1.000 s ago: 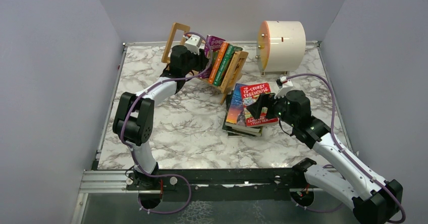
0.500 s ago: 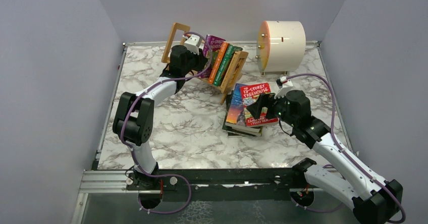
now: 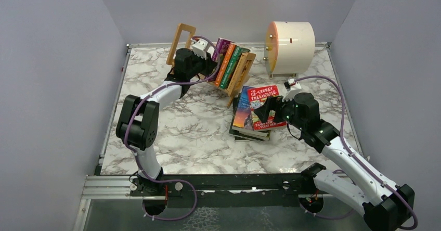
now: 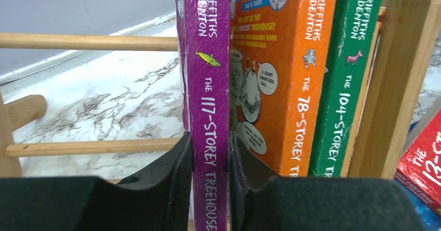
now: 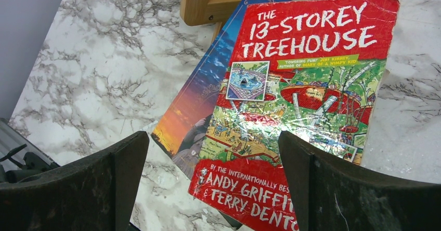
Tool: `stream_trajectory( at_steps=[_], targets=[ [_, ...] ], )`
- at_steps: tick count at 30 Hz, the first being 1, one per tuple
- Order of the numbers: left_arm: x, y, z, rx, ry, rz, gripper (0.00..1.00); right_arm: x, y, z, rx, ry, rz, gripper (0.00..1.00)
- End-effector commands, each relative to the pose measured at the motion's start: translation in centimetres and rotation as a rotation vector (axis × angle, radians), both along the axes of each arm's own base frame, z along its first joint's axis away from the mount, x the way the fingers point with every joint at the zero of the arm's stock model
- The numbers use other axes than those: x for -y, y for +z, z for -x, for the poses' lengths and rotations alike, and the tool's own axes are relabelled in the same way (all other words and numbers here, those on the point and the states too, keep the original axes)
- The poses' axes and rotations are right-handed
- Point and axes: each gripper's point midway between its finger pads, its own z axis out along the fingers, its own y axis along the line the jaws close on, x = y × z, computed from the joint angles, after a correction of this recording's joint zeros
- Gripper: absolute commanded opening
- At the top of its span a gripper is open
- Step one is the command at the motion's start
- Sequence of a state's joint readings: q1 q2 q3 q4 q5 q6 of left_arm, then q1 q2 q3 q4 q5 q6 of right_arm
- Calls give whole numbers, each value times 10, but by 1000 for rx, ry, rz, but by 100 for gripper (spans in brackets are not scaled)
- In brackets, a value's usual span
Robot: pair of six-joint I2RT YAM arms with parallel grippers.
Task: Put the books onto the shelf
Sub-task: Place the book on the shelf.
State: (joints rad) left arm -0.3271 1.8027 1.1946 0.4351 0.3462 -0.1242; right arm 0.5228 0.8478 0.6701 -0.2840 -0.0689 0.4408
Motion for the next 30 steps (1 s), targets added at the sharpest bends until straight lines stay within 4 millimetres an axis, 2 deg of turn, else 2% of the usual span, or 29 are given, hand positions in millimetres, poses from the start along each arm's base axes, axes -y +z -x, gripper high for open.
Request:
stream_trajectory(
  at_steps=[1,12,18,23,30],
  targets=[
    [20,25,15,44,-118,68,0,-2,6,-1,20,-1,-16,94],
    [43,23,24,18,-169,110,0,-1,4,-1,18,-6,-17,94],
    [46,17,25,3,-171,108,0,0,3,1,15,-7,-14,94],
    [42,11,25,-9,-148,98,20,0,3,1,16,-6,-16,94],
    [34,10,24,-3,-111,73,34,0,3,1,16,-4,-16,94]
  ],
)
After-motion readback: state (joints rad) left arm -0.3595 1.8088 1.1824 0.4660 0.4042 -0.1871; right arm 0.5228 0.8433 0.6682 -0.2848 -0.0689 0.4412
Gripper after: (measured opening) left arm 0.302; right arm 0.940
